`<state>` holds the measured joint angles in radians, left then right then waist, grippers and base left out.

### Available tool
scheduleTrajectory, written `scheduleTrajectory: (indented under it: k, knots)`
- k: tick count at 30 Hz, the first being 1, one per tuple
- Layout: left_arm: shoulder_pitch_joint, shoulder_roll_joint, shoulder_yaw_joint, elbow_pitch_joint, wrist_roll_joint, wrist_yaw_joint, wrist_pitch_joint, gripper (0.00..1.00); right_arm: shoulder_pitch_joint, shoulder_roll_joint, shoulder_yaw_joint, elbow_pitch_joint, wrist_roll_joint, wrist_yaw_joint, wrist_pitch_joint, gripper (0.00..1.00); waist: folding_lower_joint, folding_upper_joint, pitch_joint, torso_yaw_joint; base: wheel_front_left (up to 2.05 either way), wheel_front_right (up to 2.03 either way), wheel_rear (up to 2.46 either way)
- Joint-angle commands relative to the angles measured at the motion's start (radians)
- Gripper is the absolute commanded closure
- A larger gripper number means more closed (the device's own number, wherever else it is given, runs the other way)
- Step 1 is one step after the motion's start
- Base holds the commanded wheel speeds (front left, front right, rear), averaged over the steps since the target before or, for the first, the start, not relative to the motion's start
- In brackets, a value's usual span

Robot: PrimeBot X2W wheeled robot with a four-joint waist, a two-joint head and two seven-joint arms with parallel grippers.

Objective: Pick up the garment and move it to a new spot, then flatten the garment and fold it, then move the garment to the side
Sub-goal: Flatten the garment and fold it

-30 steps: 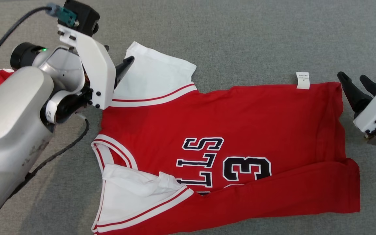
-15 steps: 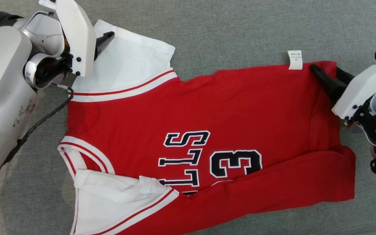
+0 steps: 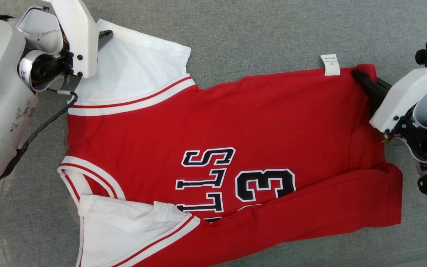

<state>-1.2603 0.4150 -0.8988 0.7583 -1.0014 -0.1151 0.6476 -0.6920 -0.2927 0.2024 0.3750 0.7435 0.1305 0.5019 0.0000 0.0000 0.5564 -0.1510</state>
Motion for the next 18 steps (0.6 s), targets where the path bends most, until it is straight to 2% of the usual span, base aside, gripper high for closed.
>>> scheduleTrajectory:
  k: [1,10,18]
  knots:
    - [-0.004,-0.002,-0.008,0.007,-0.006,-0.007,0.003,1.00,0.007,-0.001,0.015,0.016,0.005,0.001,-0.001,1.00,0.0000,0.0000,-0.005,0.004,0.00,0.00,0.00]
    - [-0.013,0.000,-0.007,-0.002,-0.026,-0.015,-0.066,1.00,-0.002,-0.037,0.003,0.044,-0.002,0.001,-0.096,1.00,0.0000,0.0000,-0.054,0.024,0.00,0.00,0.00]
    - [0.045,0.014,-0.028,-0.055,-0.085,-0.015,-0.069,1.00,0.041,-0.059,-0.001,0.083,0.012,0.001,-0.144,1.00,0.0000,0.0000,-0.143,0.060,0.00,0.00,0.00]
